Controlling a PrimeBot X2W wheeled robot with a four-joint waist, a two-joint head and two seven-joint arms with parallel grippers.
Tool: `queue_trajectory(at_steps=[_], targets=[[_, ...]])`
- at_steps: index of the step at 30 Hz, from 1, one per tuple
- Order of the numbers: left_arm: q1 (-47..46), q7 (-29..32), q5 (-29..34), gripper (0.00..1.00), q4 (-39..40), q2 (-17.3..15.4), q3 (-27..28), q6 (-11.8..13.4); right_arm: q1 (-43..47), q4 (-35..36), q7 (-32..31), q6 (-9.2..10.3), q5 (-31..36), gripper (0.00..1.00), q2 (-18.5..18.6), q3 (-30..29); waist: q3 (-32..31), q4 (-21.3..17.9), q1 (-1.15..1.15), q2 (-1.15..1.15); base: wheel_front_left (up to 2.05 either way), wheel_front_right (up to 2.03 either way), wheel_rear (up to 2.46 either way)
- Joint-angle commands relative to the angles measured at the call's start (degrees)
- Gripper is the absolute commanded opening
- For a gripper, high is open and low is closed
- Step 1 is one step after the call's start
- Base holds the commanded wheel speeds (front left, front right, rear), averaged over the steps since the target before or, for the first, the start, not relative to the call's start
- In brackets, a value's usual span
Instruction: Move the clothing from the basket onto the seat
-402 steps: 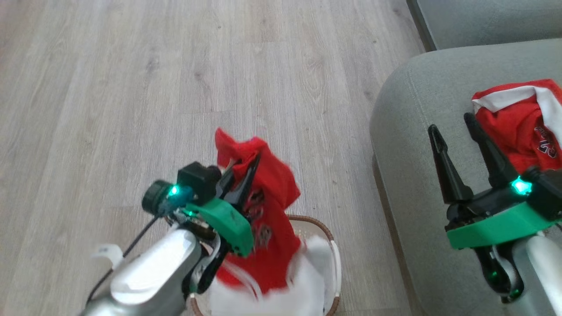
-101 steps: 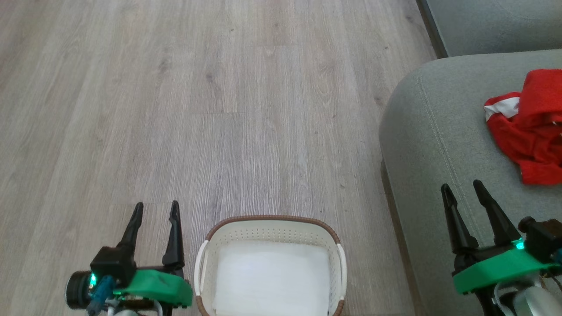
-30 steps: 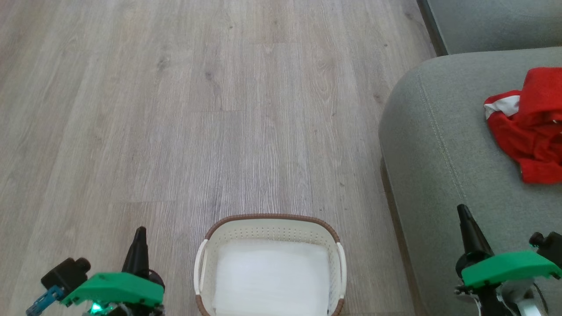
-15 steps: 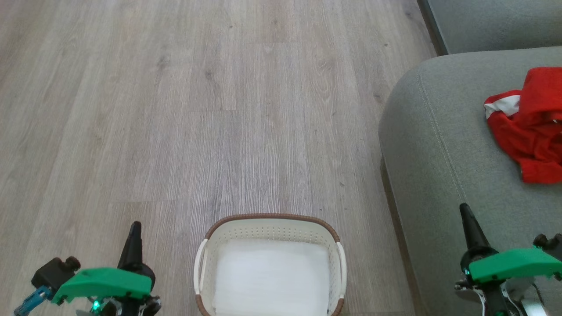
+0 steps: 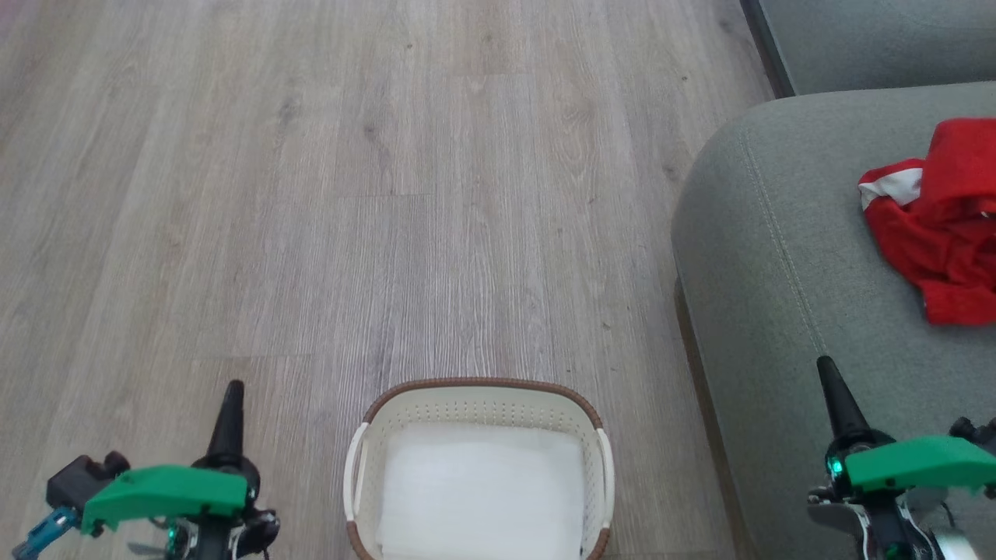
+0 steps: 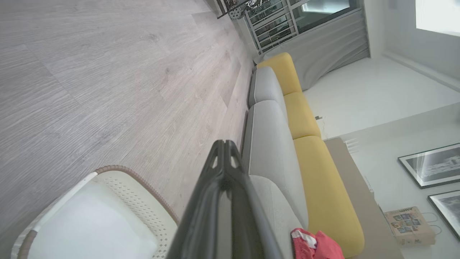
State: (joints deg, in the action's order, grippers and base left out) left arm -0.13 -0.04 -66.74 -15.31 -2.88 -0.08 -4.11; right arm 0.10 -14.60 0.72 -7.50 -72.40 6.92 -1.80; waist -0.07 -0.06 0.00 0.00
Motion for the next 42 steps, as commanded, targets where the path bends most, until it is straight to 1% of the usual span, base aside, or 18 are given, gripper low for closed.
queue_trajectory(at_steps=[1,24,25,30,38,42], targets=[[-3.0,0.4,-1.6,0.00,1.6,-0.2,2.0,-0.5,-3.5,1.6,-0.5,0.00,-1.4,0.00,-0.1,0.2,0.0,0.0,0.00,0.00,0.00,0.00,0.00],[-4.9,4.2,-16.7,0.00,1.4,-0.1,4.8,-2.3,-5.2,1.0,-4.3,0.01,-13.3,0.00,-2.2,-2.5,0.2,0.0,0.00,0.00,0.00,0.00,0.00],[-4.9,4.2,-16.7,0.00,1.4,-0.1,4.8,-2.3,-5.2,1.0,-4.3,0.01,-13.3,0.00,-2.2,-2.5,0.2,0.0,0.00,0.00,0.00,0.00,0.00],[-5.4,5.2,-20.6,0.00,1.3,-0.1,5.6,-2.8,-5.7,0.8,-5.4,0.01,-16.4,0.00,-2.8,-3.2,0.2,0.0,0.00,0.00,0.00,0.00,0.00],[-6.0,6.4,-25.2,0.00,1.3,-0.1,6.4,-3.3,-6.2,0.6,-6.6,0.01,-20.1,0.00,-3.5,-4.0,0.2,0.1,0.00,0.00,0.00,0.00,0.00],[-6.1,6.4,-25.5,0.00,1.2,-0.1,6.5,-3.4,-6.2,0.6,-6.7,0.01,-20.3,0.00,-3.5,-4.1,0.2,0.1,0.00,0.00,0.00,0.00,0.00]])
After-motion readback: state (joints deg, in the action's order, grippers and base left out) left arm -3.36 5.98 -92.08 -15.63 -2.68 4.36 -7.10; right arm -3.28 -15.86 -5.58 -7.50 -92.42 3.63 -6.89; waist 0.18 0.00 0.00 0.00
